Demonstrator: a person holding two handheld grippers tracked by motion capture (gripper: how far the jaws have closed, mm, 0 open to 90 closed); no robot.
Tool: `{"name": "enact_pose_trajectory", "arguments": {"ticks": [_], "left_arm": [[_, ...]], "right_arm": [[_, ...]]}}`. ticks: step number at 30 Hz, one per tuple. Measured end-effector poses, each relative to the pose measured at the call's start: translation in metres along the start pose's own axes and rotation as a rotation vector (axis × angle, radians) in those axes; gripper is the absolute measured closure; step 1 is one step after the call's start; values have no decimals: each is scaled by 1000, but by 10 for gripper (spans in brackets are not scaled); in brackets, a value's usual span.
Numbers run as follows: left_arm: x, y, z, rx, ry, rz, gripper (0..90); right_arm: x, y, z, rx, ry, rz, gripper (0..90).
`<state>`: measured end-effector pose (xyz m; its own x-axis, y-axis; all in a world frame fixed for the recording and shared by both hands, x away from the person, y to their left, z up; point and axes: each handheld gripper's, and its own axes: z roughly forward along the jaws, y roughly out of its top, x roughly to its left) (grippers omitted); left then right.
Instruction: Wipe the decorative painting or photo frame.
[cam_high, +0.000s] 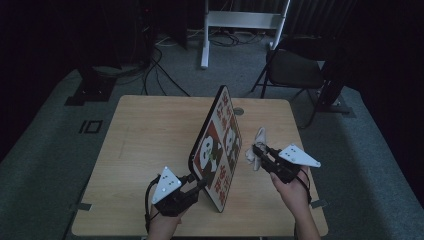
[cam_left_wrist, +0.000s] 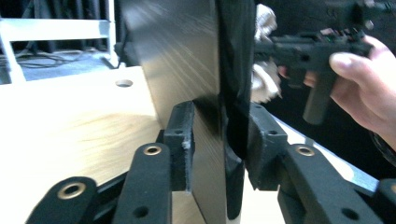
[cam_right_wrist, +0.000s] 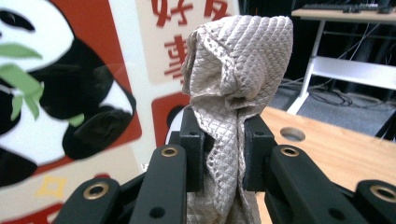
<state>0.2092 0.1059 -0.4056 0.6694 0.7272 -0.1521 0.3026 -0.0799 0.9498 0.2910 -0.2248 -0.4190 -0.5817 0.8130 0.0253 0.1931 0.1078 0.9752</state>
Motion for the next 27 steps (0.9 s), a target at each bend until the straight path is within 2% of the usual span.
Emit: {"name": "enact_pose_trajectory", "arguments": {"ticks": [5,8,9,11,12,13,16,18,19,20,21,22,25,27], "left_arm": [[12,1,-7,-4,35,-8,729],[24,2,-9,-6,38,-14,756],[28,3,-10,-4,30,-14,764],[37,4,-12,-1,7,-41,775],[42,5,-13,1,-16,-48,779],[45,5,-14,2,-17,-51,781],[52,7,-16,18,-34,-36,781],[57,8,-17,16,-85,-30,785],[59,7,-18,14,-89,-30,786],[63,7,-18,17,-113,-37,787],[65,7,-19,21,-112,-29,787],[69,7,-20,17,-131,-40,788],[76,8,-22,14,-166,-25,791],[80,8,-23,16,-195,-34,794]], "right_arm": [[-2,-6,-3,12,-13,8,747],[-4,-7,-6,11,-19,9,747],[-4,-7,-7,9,-21,11,747],[-5,-7,-10,3,-25,14,748],[-6,-7,-12,0,-29,12,747],[-6,-6,-14,-3,-32,13,748],[-9,-6,-19,-10,-43,17,748],[-11,-5,-22,-15,-52,19,748],[-13,-5,-24,-15,-56,19,748],[-14,-5,-25,-16,-62,20,748],[-15,-5,-26,-19,-64,21,748],[-16,-5,-28,-20,-68,23,748],[-18,-6,-31,-26,-76,25,748],[-19,-6,-33,-27,-82,29,748]]}}
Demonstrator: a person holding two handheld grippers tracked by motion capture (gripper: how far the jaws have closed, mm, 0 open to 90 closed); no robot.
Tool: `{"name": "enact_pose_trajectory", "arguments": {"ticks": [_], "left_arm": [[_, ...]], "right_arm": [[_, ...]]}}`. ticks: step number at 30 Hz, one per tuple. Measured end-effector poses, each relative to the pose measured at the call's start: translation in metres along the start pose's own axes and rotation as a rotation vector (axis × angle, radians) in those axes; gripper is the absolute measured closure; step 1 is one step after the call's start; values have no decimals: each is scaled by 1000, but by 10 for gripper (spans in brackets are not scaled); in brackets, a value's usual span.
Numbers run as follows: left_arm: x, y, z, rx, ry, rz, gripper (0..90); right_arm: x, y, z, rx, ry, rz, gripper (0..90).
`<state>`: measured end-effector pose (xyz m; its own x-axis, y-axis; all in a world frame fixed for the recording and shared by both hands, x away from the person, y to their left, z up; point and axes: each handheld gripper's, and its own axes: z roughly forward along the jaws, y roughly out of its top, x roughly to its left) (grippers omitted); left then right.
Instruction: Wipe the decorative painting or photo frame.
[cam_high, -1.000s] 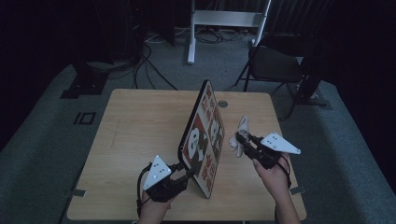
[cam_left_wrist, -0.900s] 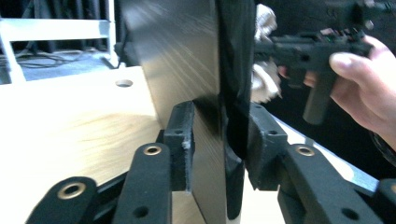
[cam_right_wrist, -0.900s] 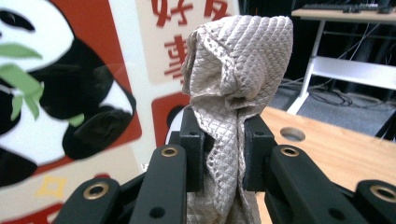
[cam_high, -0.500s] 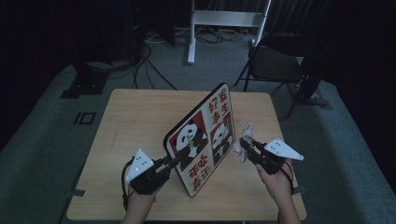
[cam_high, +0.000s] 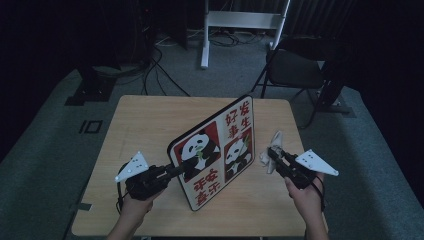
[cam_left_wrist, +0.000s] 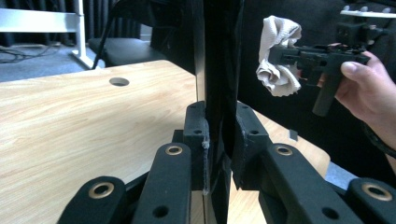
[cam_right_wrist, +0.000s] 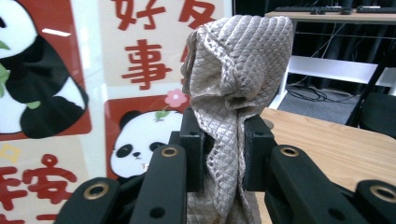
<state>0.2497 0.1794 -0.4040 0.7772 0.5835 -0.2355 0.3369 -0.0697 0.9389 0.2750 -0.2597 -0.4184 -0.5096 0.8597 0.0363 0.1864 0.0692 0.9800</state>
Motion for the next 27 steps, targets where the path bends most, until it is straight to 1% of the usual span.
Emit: {"name": "enact_pose_trajectory", "arguments": {"ticks": [2,3,5,6,7,9,11,12,16,17,19,20,21,25,27], "left_arm": [[3,0,-1,-2,-17,-1,794],[4,1,-1,2,-39,11,794],[5,1,-1,0,-51,16,795],[4,1,-1,-1,-61,35,793],[4,1,0,-5,-73,34,792],[2,3,1,1,-74,58,794],[1,3,2,3,-74,70,794],[2,4,3,4,-76,67,796],[6,2,5,-5,-68,28,795],[7,2,5,-3,-71,21,796],[8,2,5,-4,-59,15,796],[8,2,5,-3,-61,16,796],[7,2,5,-4,-53,18,795],[4,3,6,3,-30,43,792],[3,2,6,3,-7,52,787]], "right_arm": [[-1,0,-2,-3,-4,5,748],[-2,0,-3,-6,-8,5,748],[-3,0,-4,-9,-11,8,748],[-3,1,-5,-9,-14,7,748],[-4,1,-5,-10,-18,5,748],[-6,1,-7,-14,-25,9,748],[-8,2,-8,-17,-33,12,748],[-9,2,-9,-21,-37,14,748],[-13,9,-9,-33,-53,13,748],[-15,12,-8,-37,-57,8,748],[-17,21,-4,-53,-63,2,749],[-19,26,-1,-61,-63,-1,749],[-20,32,2,-69,-65,-5,750],[-26,57,22,-108,-67,-10,751],[-28,70,33,-129,-65,-3,750]]}}
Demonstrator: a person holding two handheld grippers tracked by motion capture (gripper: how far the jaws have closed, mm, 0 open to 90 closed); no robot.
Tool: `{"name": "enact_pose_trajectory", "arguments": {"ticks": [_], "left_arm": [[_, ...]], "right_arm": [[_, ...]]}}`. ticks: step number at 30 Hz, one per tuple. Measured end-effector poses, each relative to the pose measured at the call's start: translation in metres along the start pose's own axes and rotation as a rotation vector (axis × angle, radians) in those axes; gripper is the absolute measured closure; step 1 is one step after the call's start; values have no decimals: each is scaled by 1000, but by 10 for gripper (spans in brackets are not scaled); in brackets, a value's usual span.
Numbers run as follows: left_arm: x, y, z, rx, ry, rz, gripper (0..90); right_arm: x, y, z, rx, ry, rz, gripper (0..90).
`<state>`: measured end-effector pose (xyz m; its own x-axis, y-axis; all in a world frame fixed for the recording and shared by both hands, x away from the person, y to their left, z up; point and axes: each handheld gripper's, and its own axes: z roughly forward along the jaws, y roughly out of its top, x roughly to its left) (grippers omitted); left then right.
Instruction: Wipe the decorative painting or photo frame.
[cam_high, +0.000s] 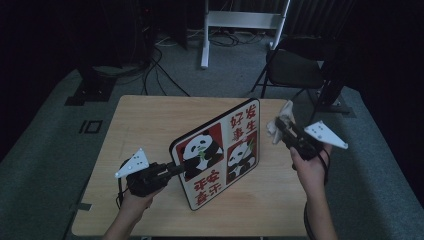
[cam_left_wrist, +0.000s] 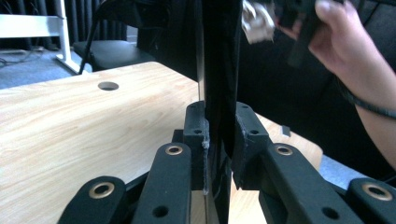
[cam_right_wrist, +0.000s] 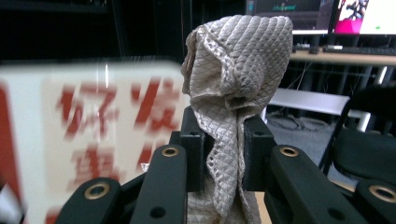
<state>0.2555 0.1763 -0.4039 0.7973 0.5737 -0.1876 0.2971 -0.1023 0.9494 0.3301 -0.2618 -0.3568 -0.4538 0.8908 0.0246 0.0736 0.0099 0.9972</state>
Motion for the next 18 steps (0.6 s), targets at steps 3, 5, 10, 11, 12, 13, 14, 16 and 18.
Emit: {"name": "enact_pose_trajectory", "arguments": {"ticks": [3,5,10,11,12,13,14,16,18], "left_arm": [[-1,-1,0,0,8,1,783],[-1,-1,-1,-2,-3,7,785],[0,-1,-1,-2,-13,2,787],[0,-1,0,-1,-9,2,786],[1,-1,0,-1,-12,0,786],[1,-1,0,-3,-10,-1,786],[1,-1,0,-2,-10,-2,787],[1,-1,0,0,-8,0,786],[1,0,0,0,-8,0,786]], "right_arm": [[-2,15,21,-19,-3,3,751],[-5,22,35,-29,-9,19,751],[-12,31,62,-29,-1,83,750],[-13,31,67,-32,4,95,750],[-13,31,71,-29,4,105,749],[-14,31,75,-36,1,115,749],[-15,30,79,-35,3,129,749],[-16,26,85,-20,10,155,750],[-16,20,89,-7,20,175,752]]}}
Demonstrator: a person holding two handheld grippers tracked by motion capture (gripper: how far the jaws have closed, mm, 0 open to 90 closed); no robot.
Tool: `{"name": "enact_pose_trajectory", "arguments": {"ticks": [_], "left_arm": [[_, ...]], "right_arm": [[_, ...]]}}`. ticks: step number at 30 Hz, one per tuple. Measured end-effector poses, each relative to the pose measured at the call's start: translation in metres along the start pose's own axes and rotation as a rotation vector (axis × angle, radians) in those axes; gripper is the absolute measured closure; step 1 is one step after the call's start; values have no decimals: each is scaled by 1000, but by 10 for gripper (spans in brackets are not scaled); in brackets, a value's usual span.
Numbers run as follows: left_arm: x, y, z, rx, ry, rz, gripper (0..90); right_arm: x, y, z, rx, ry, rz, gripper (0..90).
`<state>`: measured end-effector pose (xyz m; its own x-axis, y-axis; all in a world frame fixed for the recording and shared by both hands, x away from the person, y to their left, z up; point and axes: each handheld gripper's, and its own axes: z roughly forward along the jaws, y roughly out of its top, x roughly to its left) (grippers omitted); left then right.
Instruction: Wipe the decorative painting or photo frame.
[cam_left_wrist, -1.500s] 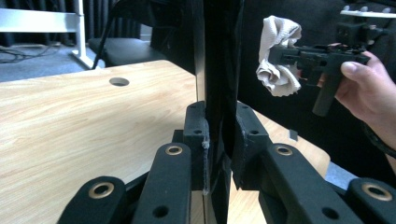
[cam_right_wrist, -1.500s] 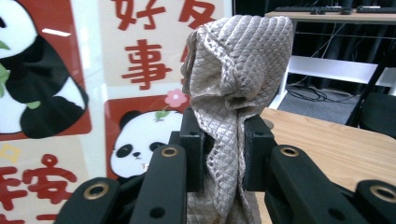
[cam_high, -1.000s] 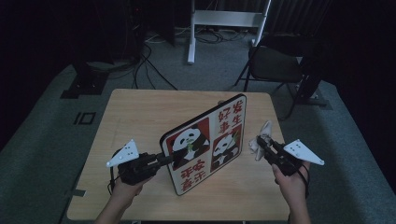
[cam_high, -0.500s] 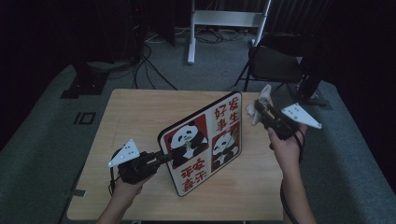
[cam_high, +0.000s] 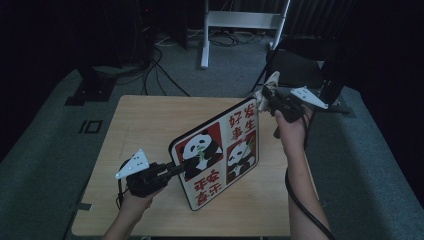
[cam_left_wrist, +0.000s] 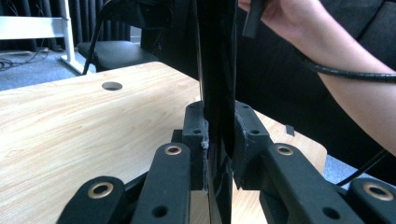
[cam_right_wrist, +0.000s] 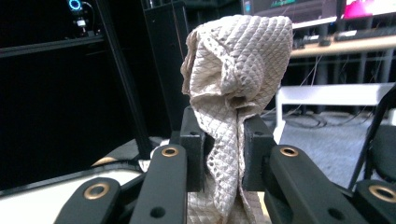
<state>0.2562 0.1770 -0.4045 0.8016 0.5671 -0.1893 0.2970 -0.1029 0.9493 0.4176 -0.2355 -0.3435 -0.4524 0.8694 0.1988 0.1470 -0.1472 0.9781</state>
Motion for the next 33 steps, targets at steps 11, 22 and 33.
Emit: {"name": "enact_pose_trajectory", "arguments": {"ticks": [11,22,33], "left_arm": [[0,1,0,6,4,1,786],[-1,1,0,6,14,3,786],[-2,2,0,11,24,12,784]], "right_arm": [[-8,-33,5,86,27,93,764],[-13,-60,-4,130,1,119,771],[-15,-82,-13,159,-40,113,772]]}}
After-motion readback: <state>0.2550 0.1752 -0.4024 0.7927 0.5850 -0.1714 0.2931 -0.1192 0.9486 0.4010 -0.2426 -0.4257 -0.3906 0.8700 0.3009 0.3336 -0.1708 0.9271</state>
